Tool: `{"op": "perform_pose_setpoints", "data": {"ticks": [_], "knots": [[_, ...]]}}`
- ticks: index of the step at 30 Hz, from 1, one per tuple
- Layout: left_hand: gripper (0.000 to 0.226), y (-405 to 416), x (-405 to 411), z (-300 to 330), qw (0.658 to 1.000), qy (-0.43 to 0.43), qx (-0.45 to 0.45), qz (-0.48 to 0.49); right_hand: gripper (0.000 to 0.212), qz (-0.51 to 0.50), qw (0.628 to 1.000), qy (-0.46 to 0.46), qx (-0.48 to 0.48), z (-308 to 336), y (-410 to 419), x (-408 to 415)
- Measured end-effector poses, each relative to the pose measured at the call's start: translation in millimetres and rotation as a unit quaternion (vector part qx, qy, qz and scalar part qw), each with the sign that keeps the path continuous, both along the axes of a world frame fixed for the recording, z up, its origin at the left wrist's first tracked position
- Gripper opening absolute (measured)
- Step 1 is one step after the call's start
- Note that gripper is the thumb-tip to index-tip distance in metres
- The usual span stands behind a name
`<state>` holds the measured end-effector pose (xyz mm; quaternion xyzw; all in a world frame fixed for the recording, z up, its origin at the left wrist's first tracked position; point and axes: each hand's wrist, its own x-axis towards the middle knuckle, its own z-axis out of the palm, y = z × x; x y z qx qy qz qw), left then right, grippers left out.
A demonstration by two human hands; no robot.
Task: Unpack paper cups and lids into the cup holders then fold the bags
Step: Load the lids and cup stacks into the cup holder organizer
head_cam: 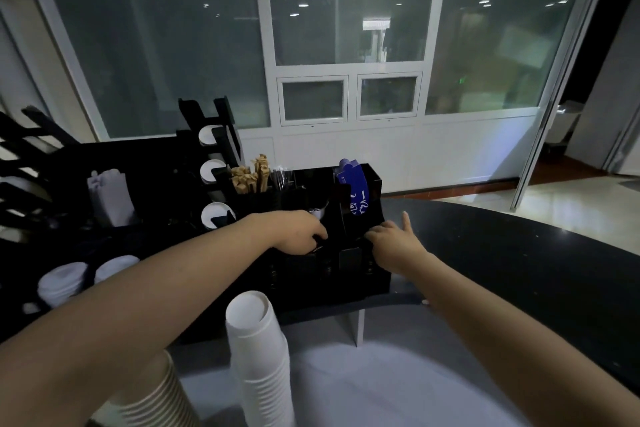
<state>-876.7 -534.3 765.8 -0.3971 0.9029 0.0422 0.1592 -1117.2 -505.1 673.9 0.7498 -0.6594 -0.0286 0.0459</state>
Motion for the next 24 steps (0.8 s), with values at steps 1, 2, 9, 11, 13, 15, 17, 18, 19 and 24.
{"op": "perform_pose_setpoints", "data": {"ticks": [1,2,9,11,13,15,17,18,19,24], "knots": [[0.049,7.2,5.8,2.7,1.0,0.016,-0.01,-0.005,0.036,-0.003,1.0,0.0,-0.03,4.0,5.8,1.5],[0.045,14.9,11.8,4.9,0.999,0.032,-0.023,-0.011,0.027,-0.003,0.997,0.003,-0.071,7.6,12.3,3.3],[0.025,71.9,59.0,11.3,0.967,0.194,-0.162,-0.024,0.027,0.046,0.964,-0.046,-0.257,30.9,71.0,42.3],[0.025,83.6,73.8,8.4,0.951,0.258,-0.17,-0.02,0.024,0.07,0.961,-0.084,-0.253,34.4,86.4,60.8],[0.027,94.0,88.9,3.9,0.934,0.311,-0.177,-0.013,0.022,0.092,0.962,-0.138,-0.218,34.8,97.5,81.2],[0.031,103.4,103.6,-2.4,0.927,0.336,-0.169,0.003,0.028,0.113,0.956,-0.213,-0.168,33.4,106.7,102.3],[0.036,112.1,117.7,-10.7,0.927,0.338,-0.16,0.024,0.043,0.125,0.947,-0.275,-0.11,29.0,115.1,121.8],[0.038,116.4,124.9,-15.3,0.926,0.343,-0.151,0.039,0.055,0.128,0.942,-0.302,-0.069,25.0,119.1,130.1],[0.04,120.8,132.4,-20.7,0.922,0.356,-0.14,0.057,0.07,0.128,0.935,-0.329,-0.026,19.5,123.1,137.8],[0.054,146.1,165.4,-67.3,0.87,0.462,-0.094,0.141,0.105,0.107,0.898,-0.42,0.079,-15.0,135.7,170.0]]}}
